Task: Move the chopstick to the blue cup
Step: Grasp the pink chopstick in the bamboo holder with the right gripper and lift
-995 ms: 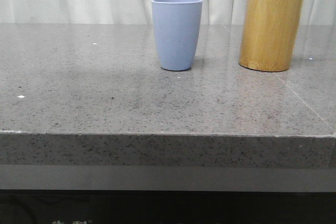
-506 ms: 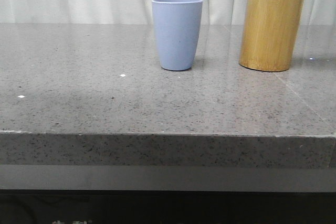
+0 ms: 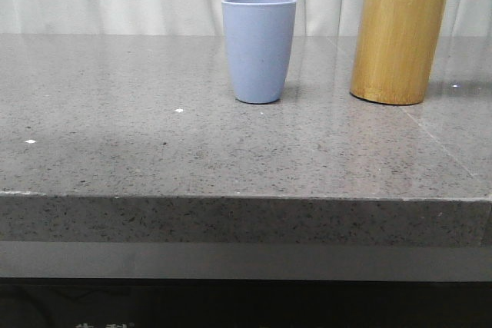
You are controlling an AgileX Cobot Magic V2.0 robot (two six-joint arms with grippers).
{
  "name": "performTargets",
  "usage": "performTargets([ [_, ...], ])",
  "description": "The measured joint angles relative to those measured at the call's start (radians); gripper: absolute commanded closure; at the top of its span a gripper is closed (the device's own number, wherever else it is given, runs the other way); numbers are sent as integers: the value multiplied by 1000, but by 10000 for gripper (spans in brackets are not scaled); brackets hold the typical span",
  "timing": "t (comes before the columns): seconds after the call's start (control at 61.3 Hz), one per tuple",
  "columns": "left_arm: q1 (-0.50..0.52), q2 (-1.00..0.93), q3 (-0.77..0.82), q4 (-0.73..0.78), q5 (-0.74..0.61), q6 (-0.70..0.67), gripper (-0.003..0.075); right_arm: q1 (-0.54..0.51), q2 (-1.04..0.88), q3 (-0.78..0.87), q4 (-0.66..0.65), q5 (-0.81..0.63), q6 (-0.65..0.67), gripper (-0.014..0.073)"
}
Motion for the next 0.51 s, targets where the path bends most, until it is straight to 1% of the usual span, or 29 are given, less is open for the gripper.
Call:
performTargets([
  [0.147,0,0,0,0,0,0,408,0,0,-2,11,0,-7,610],
  [0.245,0,0,0,0,0,0,408,0,-2,-2,11,0,-18,647],
  [0.359,0,0,0,0,0,0,408,0,-19,-10,4,3,-36,652],
  [0.506,0,0,0,0,0,0,408,0,-58,-91,-33,46,-45,652],
])
